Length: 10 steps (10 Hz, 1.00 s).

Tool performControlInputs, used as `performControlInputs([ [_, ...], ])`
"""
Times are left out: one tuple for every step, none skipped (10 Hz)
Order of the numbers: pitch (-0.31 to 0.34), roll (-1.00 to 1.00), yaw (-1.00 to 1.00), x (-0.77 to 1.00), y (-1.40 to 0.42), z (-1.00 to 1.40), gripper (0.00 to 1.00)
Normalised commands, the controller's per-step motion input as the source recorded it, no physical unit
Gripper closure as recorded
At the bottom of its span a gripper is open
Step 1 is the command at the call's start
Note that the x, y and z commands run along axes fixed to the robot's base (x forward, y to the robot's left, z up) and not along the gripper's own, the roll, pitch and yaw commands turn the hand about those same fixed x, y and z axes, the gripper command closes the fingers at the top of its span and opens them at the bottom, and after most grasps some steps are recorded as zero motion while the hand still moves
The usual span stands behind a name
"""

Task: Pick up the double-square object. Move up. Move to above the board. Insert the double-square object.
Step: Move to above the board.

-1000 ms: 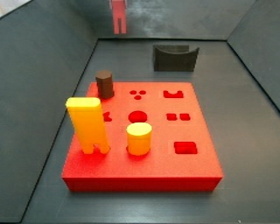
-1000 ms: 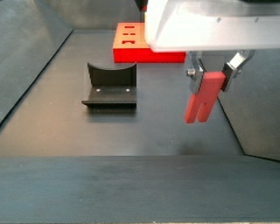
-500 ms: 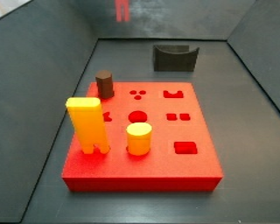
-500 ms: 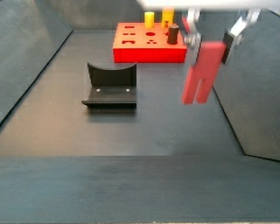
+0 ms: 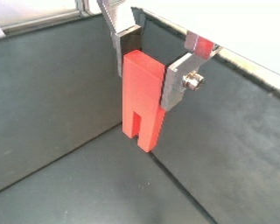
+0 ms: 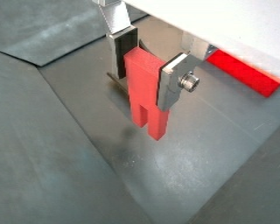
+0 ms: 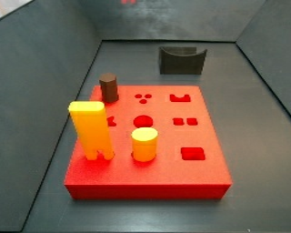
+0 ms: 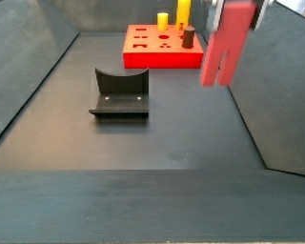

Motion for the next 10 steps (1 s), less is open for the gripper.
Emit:
performControlInputs([
  [0.085,0.09,0.03,0.01,-0.03,0.56,1.0],
  [0.085,0.08,0.03,0.01,-0.02,0.35,1.0],
  [0.29,-0.27,-0.63,0.1,-1.0,0.16,1.0],
  [0.264,-0.26,-0.59,0.11,-1.0,0.14,1.0],
  [0.186,-0.23,-0.35,0.11,-1.0,0.14,1.0],
  [0.147,-0.23,-0.26,0.11,-1.0,0.15,1.0],
  [0.096,-0.14,-0.12,0.11,-1.0,0.15,1.0],
  [0.07,-0.1,-0.06,0.11,-1.0,0.15,1.0],
  [0.052,-0.03,-0.03,0.11,-1.0,0.16,1.0],
  [0.043,-0.03,-0.01,0.11,-1.0,0.16,1.0],
])
